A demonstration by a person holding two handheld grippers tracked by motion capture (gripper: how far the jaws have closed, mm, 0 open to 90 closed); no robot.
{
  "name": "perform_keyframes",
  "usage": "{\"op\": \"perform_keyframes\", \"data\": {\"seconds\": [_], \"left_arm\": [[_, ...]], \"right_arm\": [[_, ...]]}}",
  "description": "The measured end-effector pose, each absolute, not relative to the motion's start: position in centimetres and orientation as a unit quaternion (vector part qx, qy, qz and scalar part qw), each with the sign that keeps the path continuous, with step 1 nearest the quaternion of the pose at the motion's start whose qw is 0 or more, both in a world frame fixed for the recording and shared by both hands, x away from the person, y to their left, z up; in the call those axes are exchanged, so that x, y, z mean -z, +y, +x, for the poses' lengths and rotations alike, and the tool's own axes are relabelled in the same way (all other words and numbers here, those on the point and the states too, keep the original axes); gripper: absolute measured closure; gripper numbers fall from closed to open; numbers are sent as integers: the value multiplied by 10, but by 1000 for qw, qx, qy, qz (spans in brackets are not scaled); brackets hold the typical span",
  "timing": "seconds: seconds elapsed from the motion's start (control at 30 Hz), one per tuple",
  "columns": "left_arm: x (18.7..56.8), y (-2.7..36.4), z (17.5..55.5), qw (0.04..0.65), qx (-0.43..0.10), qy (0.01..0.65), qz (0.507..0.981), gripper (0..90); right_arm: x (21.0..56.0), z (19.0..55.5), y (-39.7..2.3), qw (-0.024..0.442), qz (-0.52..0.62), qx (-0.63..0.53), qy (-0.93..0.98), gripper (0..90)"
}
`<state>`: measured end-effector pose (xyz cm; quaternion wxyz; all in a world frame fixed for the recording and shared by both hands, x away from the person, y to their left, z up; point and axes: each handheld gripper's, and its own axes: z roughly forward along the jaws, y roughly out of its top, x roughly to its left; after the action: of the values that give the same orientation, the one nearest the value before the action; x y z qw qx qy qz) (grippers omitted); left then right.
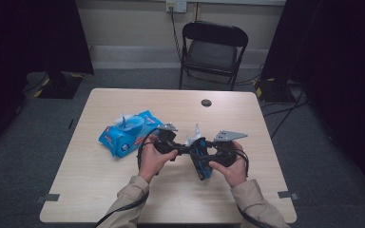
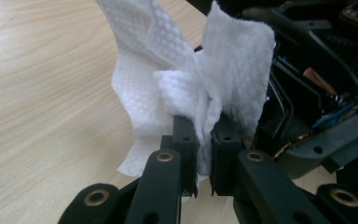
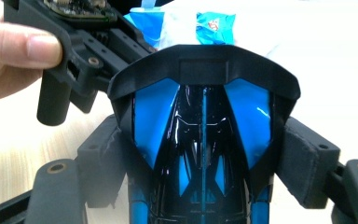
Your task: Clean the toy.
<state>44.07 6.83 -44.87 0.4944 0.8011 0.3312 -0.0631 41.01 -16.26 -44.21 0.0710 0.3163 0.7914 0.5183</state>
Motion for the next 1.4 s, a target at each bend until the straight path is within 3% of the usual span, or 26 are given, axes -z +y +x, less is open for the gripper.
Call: {"op": "perform_keyframes", "data": {"seconds": [1.4], "left_arm": [[478,44,427,478,88,314,816,833]], "right_arm": [[436,411,-167,76,324,-529,780,255]]}}
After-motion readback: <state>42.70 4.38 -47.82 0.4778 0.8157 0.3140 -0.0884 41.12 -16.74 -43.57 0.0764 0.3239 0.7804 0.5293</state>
